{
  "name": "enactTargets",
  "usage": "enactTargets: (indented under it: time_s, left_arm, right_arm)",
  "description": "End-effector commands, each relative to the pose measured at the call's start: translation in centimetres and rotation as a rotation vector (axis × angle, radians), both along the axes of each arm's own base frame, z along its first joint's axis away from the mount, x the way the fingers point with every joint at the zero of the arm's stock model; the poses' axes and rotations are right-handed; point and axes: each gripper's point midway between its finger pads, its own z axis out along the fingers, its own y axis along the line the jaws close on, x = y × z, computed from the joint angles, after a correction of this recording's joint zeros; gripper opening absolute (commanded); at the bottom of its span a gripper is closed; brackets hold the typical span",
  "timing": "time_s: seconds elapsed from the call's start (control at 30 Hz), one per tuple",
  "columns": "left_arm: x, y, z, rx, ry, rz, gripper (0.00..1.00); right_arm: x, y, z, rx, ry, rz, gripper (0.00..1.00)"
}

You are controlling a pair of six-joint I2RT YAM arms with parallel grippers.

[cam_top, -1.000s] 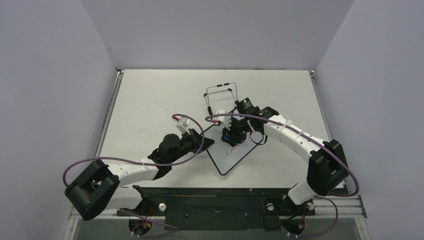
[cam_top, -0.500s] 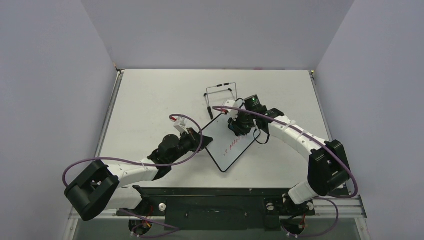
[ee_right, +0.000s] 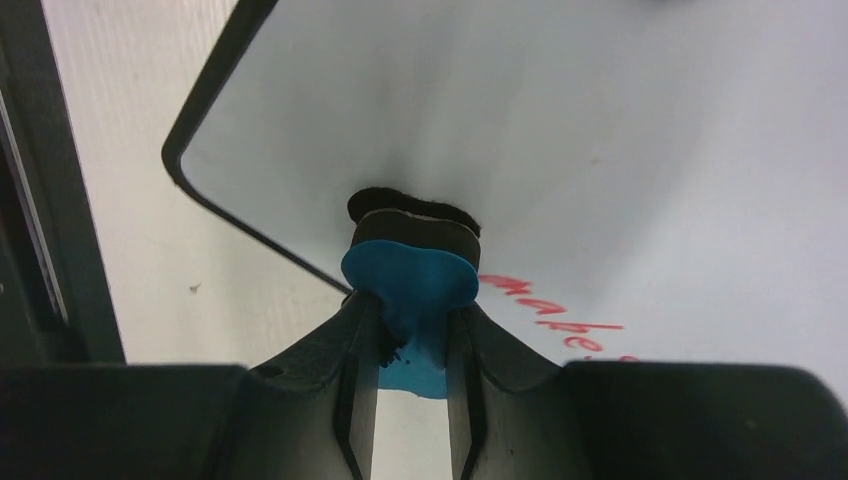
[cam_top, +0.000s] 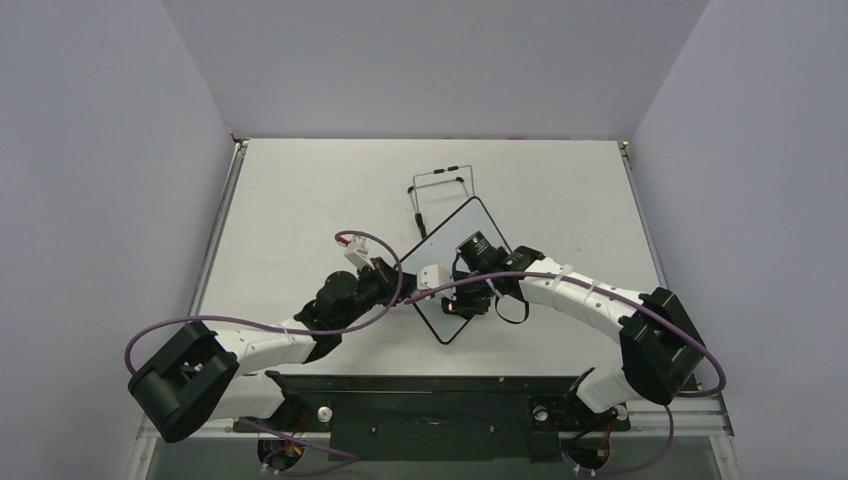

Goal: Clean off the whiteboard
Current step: Erase the whiteboard at the center of the board.

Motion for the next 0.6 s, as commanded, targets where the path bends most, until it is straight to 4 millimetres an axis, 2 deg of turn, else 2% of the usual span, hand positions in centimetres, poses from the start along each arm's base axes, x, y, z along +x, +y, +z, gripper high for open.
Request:
enactTargets:
  time_s: [0.0, 0.07, 0.1, 0.2, 0.3, 0.43, 0.5, 0.57]
  left_arm:
    - [0.7, -0.1, 7.6, -0.202, -0.168, 0.021, 0.00]
    - [0.8, 0.2, 7.7, -0.207, -0.163, 0.040, 0.00]
    - [0.9, 0.3, 7.7, -0.210, -0.158, 0.048, 0.00]
    - [0.9, 0.5, 7.5, -0.216, -0.147, 0.058, 0.00]
    - [0.9, 0.7, 7.5, -0.222, -0.142, 0.067, 0.00]
    - [0.9, 0.6, 7.4, -0.226, -0.139, 0.066, 0.00]
    - [0.9, 0.5, 7.4, -0.230, -0.139, 0.061, 0.00]
    - [0.8, 0.3, 7.3, -0.233, -0.138, 0.050, 0.00]
  right_arm:
    - [-1.3, -2.8, -2.2, -0.120, -0.003, 0.070, 0.00]
    - [-0.3, -2.9, -1.8, -0.111, -0.038, 0.027, 0.00]
    - [0.6, -2.6, -1.4, -0.092, -0.067, 0.001, 0.00]
    - [1.5, -1.6, 0.3, -0.019, -0.108, -0.052, 0.00]
    - [0.5, 0.4, 1.5, 0.036, -0.110, -0.003, 0.00]
    - [-1.7, 2.6, 1.6, 0.049, -0.091, 0.079, 0.00]
    - [-2.1, 3.2, 1.6, 0.052, -0.087, 0.094, 0.00]
    - [-1.6, 3.6, 1.7, 0.057, -0.094, 0.065, 0.00]
